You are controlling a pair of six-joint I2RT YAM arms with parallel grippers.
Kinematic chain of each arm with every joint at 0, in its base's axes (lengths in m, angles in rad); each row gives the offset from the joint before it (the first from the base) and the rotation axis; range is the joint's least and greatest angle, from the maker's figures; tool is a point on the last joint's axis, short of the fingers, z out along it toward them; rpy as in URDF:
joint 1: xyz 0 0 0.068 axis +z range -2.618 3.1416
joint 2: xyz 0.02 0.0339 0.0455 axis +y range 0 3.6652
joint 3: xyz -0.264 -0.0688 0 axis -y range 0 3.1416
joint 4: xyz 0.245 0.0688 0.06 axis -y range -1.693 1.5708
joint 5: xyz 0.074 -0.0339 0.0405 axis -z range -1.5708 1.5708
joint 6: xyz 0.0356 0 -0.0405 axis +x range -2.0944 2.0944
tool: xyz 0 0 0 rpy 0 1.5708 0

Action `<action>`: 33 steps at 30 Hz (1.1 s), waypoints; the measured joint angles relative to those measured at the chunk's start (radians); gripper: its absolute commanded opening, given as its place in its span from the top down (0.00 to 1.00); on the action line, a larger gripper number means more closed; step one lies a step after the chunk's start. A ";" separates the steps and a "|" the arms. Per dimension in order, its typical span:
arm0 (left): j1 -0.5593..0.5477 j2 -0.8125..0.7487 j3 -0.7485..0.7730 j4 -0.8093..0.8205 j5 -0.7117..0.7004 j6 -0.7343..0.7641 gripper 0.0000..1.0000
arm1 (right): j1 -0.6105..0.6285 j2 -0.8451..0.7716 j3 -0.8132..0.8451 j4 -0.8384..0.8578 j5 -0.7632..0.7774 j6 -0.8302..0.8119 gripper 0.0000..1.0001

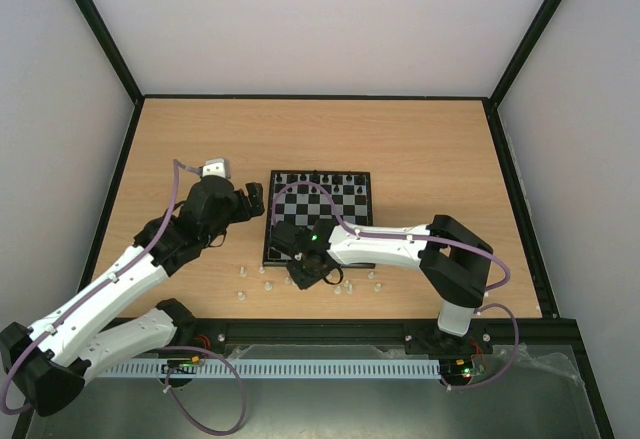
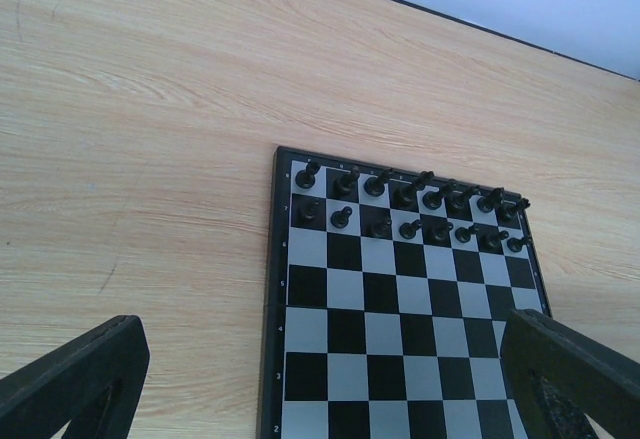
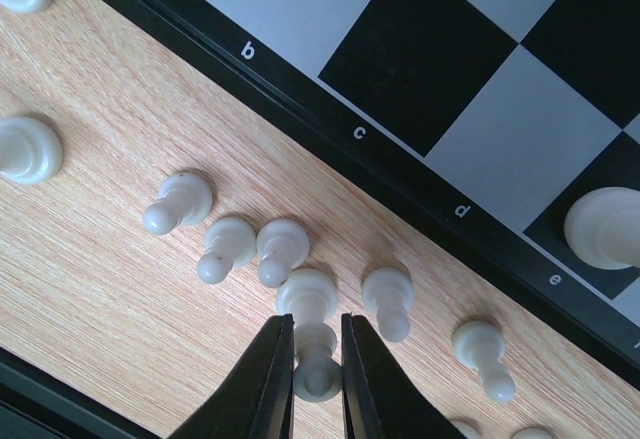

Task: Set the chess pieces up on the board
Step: Pick up the chess piece at the center of the board, then place the chess piece on the chessboard.

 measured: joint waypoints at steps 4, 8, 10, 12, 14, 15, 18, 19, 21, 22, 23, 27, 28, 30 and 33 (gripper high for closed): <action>0.000 0.003 -0.006 0.004 0.002 0.001 0.00 | 0.000 0.000 0.008 -0.011 0.006 0.000 0.87; 0.000 0.003 -0.006 0.005 0.002 0.002 0.01 | -0.003 0.000 0.053 -0.047 0.035 -0.004 0.87; 0.000 0.003 -0.006 0.005 0.002 0.002 0.01 | -0.008 0.000 0.080 -0.058 0.051 -0.008 0.87; 0.000 0.003 -0.006 0.005 0.002 0.002 0.00 | -0.014 0.000 0.105 -0.069 0.066 -0.016 0.87; 0.000 0.002 -0.006 0.005 0.001 0.003 0.00 | -0.026 0.000 0.123 -0.076 0.080 -0.023 0.87; 0.000 0.002 -0.006 0.005 0.001 0.003 0.01 | -0.034 0.000 0.129 -0.079 0.088 -0.027 0.87; 0.000 0.000 -0.006 0.005 0.000 0.006 0.01 | -0.058 0.007 0.142 -0.093 0.109 -0.039 0.87; 0.000 -0.001 -0.006 0.005 -0.001 0.006 0.00 | -0.063 0.012 0.145 -0.097 0.114 -0.042 0.87; 0.000 -0.001 -0.006 0.005 -0.003 0.006 0.00 | -0.077 0.026 0.150 -0.102 0.123 -0.048 0.87; 0.001 -0.001 -0.006 0.005 -0.003 0.008 0.00 | -0.082 0.032 0.151 -0.103 0.127 -0.050 0.87; 0.001 -0.001 -0.006 0.005 -0.003 0.008 0.00 | -0.087 0.039 0.151 -0.103 0.131 -0.054 0.87; 0.006 -0.001 -0.006 0.005 -0.003 0.010 0.00 | -0.100 0.055 0.153 -0.105 0.140 -0.066 0.87; 0.007 0.000 -0.006 0.005 -0.003 0.013 0.01 | -0.101 0.058 0.153 -0.105 0.140 -0.068 0.87; 0.008 0.000 -0.006 0.005 -0.003 0.014 0.00 | -0.106 0.062 0.155 -0.105 0.141 -0.072 0.87; 0.012 0.000 -0.006 0.005 -0.003 0.017 0.00 | -0.109 0.068 0.156 -0.105 0.142 -0.079 0.84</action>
